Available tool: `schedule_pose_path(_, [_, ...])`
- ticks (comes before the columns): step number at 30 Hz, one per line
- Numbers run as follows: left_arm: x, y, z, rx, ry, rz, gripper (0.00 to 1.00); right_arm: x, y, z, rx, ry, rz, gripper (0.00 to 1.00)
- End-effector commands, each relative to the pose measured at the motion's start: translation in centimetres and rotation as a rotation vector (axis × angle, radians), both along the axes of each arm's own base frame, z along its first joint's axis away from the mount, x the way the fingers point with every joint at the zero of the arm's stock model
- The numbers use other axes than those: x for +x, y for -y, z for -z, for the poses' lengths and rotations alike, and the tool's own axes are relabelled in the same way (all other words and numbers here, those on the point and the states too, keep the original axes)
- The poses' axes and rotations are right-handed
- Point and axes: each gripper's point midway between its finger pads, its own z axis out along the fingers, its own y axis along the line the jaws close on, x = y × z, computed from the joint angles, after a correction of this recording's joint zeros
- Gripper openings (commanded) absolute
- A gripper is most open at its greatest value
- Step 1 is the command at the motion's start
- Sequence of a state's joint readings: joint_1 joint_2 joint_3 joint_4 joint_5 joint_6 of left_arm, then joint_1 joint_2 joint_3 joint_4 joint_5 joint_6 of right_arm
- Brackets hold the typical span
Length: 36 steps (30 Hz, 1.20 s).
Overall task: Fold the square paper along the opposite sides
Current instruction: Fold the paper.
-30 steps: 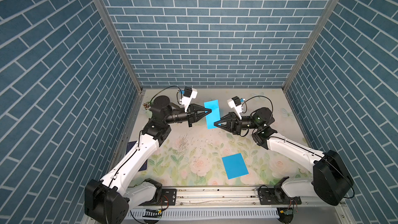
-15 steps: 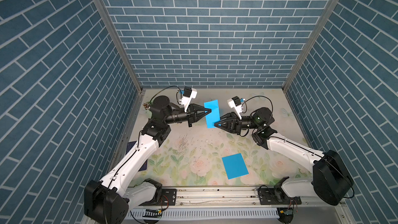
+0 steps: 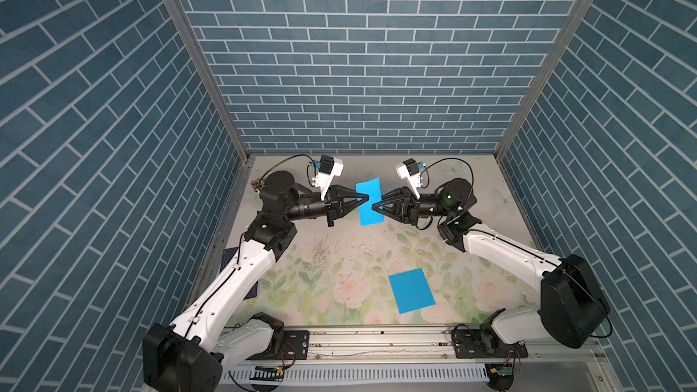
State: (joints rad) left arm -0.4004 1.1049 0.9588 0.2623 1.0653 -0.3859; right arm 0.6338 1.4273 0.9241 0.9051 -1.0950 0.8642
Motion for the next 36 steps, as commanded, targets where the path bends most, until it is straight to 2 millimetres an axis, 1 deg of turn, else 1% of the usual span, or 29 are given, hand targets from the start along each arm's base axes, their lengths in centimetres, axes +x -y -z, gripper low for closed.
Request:
schedule_pose_path(1, [-0.9, 0.0, 0.5, 0.007, 0.012, 0.025, 0.0, 0.1, 0.0, -1.1, 0.023, 0.025, -0.001, 0.18])
schedule_pose_path(7, [-0.7, 0.0, 0.7, 0.033, 0.016, 0.017, 0.0, 0.1, 0.0, -1.4, 0.037, 0.018, -0.007, 0.01])
schedule_pose_path(8, [-0.5, 0.0, 0.8, 0.037, 0.015, 0.008, 0.02, 0.1, 0.1, -1.4, 0.038, 0.017, -0.006, 0.0])
schedule_pose_path(9, [-0.4, 0.0, 0.7, 0.038, 0.019, -0.001, 0.07, 0.1, 0.1, -1.4, 0.039, 0.016, -0.003, 0.0])
schedule_pose_path(11, [0.0, -0.1, 0.7, 0.041, 0.013, -0.022, 0.22, 0.1, 0.1, -1.5, 0.041, 0.015, 0.002, 0.0])
schedule_pose_path(12, [0.2, -0.1, 0.8, 0.043, 0.005, -0.034, 0.28, 0.1, 0.1, -1.4, 0.041, 0.013, 0.006, 0.0])
schedule_pose_path(14, [0.5, -0.2, 1.0, 0.041, -0.009, -0.052, 0.32, 0.1, 0.2, -1.6, 0.047, 0.016, 0.013, 0.0])
schedule_pose_path(16, [0.5, -0.2, 1.0, 0.016, -0.02, -0.053, 0.33, 0.2, 0.3, -1.7, 0.051, 0.019, 0.024, 0.0])
schedule_pose_path(18, [0.5, -0.2, 1.1, -0.009, -0.035, -0.05, 0.32, 0.3, 0.3, -1.6, 0.052, 0.017, 0.033, 0.0])
schedule_pose_path(21, [0.6, -0.2, 1.1, -0.018, -0.05, -0.06, 0.27, 0.5, 0.2, -1.4, 0.05, 0.013, 0.035, 0.0])
schedule_pose_path(25, [0.6, -0.3, 1.5, -0.015, -0.068, -0.067, 0.28, 0.7, 0.3, -1.4, 0.054, 0.012, 0.048, 0.0])
schedule_pose_path(28, [0.3, -0.5, 1.3, -0.02, -0.057, -0.073, 0.27, 0.9, 0.3, -1.3, 0.052, 0.009, 0.05, 0.0])
schedule_pose_path(29, [0.2, -0.5, 1.1, -0.024, -0.049, -0.073, 0.24, 1.0, 0.3, -1.1, 0.05, 0.007, 0.05, 0.0])
schedule_pose_path(31, [0.2, -0.6, 0.9, -0.025, -0.048, -0.077, 0.12, 1.0, 0.2, -1.0, 0.048, 0.005, 0.051, 0.0])
schedule_pose_path(32, [0.3, -0.6, 0.9, -0.023, -0.051, -0.081, 0.01, 1.0, 0.2, -1.0, 0.048, 0.005, 0.05, 0.0])
schedule_pose_path(36, [0.6, -0.6, 1.2, -0.02, -0.066, -0.094, 0.0, 1.0, 0.3, -1.0, 0.05, 0.005, 0.056, 0.0])
